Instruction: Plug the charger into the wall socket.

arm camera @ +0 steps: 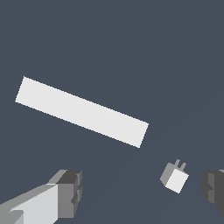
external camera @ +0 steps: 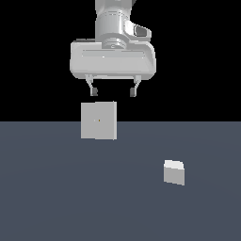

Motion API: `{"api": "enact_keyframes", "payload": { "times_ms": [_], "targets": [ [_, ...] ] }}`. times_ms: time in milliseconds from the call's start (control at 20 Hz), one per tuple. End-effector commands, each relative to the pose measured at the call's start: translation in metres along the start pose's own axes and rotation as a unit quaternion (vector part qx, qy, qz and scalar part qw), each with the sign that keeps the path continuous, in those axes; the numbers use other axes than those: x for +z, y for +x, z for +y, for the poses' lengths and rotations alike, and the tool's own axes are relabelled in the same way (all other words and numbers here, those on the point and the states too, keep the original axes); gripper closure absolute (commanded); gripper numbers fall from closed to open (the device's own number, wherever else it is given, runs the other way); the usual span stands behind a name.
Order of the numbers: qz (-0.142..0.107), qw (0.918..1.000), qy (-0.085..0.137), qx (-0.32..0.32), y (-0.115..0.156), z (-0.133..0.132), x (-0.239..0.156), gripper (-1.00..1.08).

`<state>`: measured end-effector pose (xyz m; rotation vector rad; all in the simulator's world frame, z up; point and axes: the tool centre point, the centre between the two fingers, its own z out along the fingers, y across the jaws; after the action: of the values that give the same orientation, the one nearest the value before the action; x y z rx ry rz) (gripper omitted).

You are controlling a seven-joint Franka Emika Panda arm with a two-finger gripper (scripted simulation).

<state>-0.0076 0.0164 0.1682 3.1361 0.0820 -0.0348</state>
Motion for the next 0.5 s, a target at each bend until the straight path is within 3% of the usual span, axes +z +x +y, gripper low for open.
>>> {"api": "enact_keyframes", "payload": {
  "times_ms": [0,450],
  "targets": [
    [0.000,1.0000,0.000,0.000,0.000,0.000,0.000,-0.92],
    [0.009,0.9998,-0.002,0.020,-0.006,0.010,0.008,-0.92]
  ]
}}
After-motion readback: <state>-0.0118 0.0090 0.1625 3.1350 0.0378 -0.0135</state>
